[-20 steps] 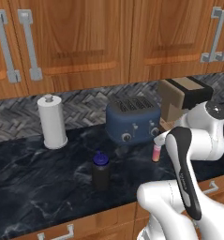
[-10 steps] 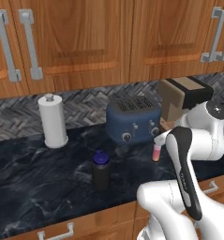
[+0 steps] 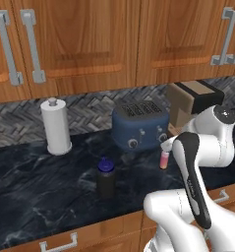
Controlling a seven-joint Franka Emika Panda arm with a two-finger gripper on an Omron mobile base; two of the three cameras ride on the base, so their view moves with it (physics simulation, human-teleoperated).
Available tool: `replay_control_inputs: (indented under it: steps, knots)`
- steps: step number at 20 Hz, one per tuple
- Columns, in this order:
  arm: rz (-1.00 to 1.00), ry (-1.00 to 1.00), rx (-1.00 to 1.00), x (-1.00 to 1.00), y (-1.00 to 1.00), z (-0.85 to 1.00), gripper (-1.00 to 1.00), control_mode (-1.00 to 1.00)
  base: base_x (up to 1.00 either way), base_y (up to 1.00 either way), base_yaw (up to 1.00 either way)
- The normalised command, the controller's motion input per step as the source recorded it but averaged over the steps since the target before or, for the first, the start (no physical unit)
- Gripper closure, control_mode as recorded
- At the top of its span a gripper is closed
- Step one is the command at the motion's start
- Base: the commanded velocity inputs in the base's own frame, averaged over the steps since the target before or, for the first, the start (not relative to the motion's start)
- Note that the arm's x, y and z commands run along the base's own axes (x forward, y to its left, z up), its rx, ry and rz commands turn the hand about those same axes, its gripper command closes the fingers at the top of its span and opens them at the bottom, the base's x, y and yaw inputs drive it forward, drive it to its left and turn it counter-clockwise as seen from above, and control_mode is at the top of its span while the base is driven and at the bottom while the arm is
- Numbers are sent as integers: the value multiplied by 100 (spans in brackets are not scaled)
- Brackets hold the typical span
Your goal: Move the drinks to the dining counter.
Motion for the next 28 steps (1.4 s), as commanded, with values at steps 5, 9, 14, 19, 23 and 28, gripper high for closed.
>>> replay_control_inputs:
  steps: [5, 9, 14, 19, 23, 28]
  knots:
    - [-13, 2, 0, 25, -9, 0, -100, -100, 0, 0, 0]
    - [-15, 2, 0, 14, -21, -2, -100, -100, 0, 0, 0]
    - [-13, 4, 0, 15, -32, -15, -100, -100, 0, 0, 0]
    - [-5, 10, 0, 27, -10, -30, -100, -100, 0, 0, 0]
    - [0, 11, 0, 33, 0, -23, -100, -100, 0, 0, 0]
    - [0, 8, 0, 33, 0, -16, -100, -100, 0, 0, 0]
